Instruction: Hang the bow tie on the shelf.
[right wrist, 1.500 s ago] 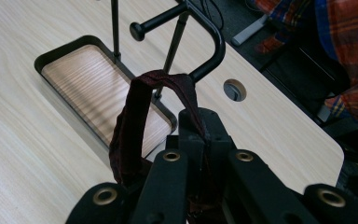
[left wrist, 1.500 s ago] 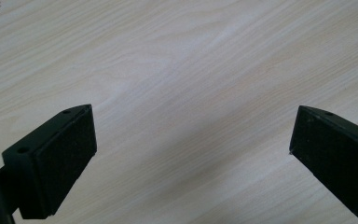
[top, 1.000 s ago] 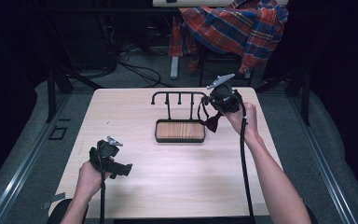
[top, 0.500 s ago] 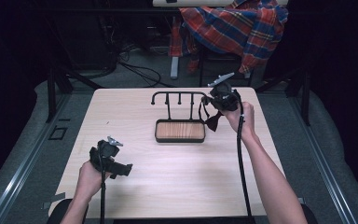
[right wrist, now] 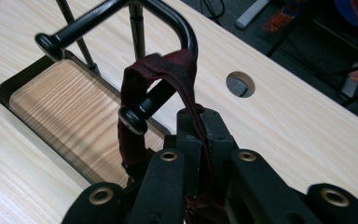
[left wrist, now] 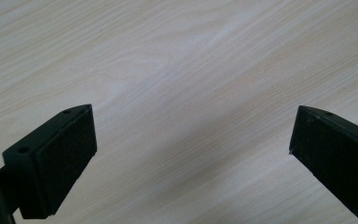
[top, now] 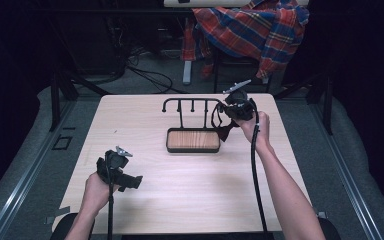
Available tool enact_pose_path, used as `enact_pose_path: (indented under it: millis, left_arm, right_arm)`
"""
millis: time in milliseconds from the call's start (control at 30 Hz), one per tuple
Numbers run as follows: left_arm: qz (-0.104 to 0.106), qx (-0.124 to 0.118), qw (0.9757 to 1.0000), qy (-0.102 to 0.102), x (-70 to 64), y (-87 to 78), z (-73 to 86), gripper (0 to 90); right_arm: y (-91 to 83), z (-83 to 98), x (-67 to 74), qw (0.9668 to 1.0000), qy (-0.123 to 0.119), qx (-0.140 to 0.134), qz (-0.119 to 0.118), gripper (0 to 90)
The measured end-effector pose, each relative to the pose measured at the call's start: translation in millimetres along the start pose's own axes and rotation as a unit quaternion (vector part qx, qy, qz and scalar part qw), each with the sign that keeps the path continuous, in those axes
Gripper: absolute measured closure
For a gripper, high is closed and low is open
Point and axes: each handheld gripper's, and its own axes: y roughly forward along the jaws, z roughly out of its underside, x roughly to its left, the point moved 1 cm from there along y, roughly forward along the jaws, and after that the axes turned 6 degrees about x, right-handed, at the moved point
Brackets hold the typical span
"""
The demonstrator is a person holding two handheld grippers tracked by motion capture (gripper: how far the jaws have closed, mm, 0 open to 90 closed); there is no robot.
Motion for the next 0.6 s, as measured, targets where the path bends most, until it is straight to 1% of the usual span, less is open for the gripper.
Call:
enact_pose_path:
  millis: [167, 200, 367, 467, 600]
  left_arm:
    - [0.001, 0.000, 1.0000, 0.000, 0.4, -0.1, 0.1, 0.7]
    - [0.001, 0.000, 1.0000, -0.001, 0.5, -0.1, 0.2, 0.7]
    - [0.001, 0.000, 1.0000, 0.000, -0.1, 0.1, -0.1, 0.7]
    - [0.001, 0.000, 1.0000, 0.000, 0.0, 0.0, 0.0, 0.7]
    - [0.002, 0.000, 1.0000, 0.000, 0.2, 0.2, 0.0, 0.7]
  right_arm:
    - [6.7, 2.3, 0.1, 0.9999, 0.008, 0.003, -0.013, 85.7]
    - [7.9, 2.6, 0.2, 0.9998, 0.011, 0.003, -0.018, 84.8]
    - [10.7, 3.9, 0.2, 0.9993, 0.012, 0.007, -0.033, 80.7]
    - [11.0, 4.1, 0.5, 0.9992, 0.013, 0.008, -0.036, 79.2]
    - [11.0, 4.8, -0.6, 0.9990, 0.012, 0.010, -0.042, 73.8]
